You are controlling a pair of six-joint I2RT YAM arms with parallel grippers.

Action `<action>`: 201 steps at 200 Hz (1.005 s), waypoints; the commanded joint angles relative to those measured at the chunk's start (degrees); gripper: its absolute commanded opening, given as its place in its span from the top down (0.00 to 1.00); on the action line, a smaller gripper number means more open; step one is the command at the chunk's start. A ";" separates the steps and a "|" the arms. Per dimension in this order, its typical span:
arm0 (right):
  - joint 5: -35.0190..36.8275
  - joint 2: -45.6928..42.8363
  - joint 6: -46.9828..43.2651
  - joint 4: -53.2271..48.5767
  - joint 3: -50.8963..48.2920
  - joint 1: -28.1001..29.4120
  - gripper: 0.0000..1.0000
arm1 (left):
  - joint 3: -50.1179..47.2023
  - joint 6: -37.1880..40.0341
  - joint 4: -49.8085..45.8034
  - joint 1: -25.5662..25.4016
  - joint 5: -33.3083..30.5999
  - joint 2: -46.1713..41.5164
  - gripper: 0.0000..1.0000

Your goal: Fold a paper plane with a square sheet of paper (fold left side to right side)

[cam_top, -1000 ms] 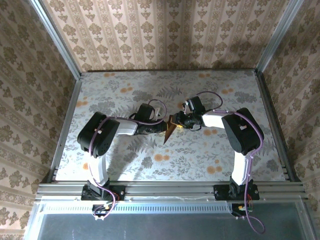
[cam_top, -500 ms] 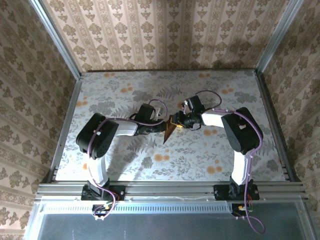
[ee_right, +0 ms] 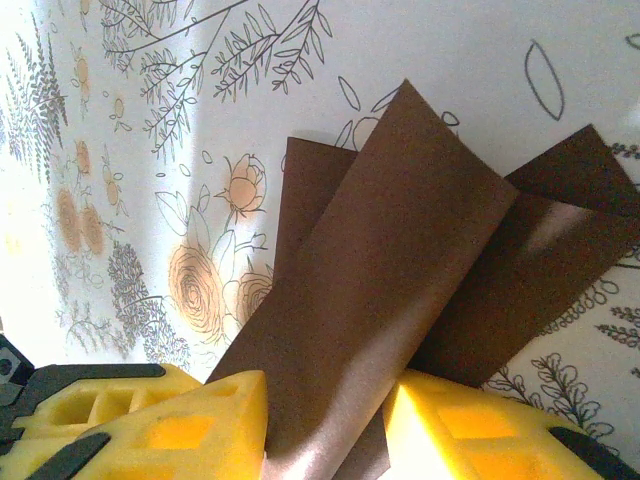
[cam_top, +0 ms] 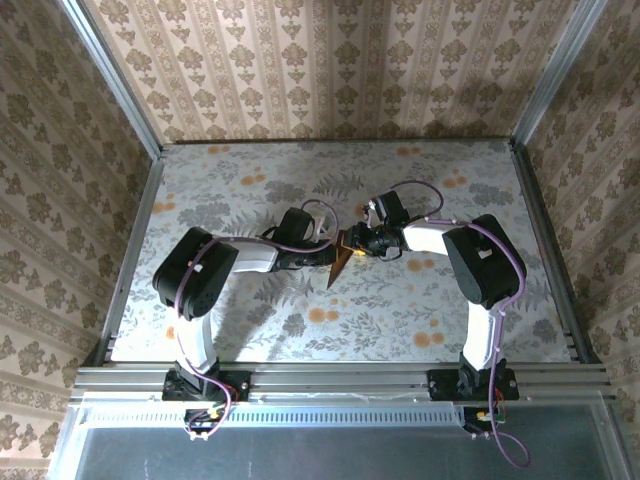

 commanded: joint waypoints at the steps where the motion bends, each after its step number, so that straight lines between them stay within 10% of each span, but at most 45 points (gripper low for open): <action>1: 3.07 2.66 -1.54 -4.93 0.05 0.28 0.62 | 1.38 2.04 -2.23 0.06 -1.20 0.06 1.00; 201: 3.78 3.00 -2.50 -7.06 1.44 0.43 0.62 | 3.76 2.64 -3.72 0.77 0.02 2.76 1.00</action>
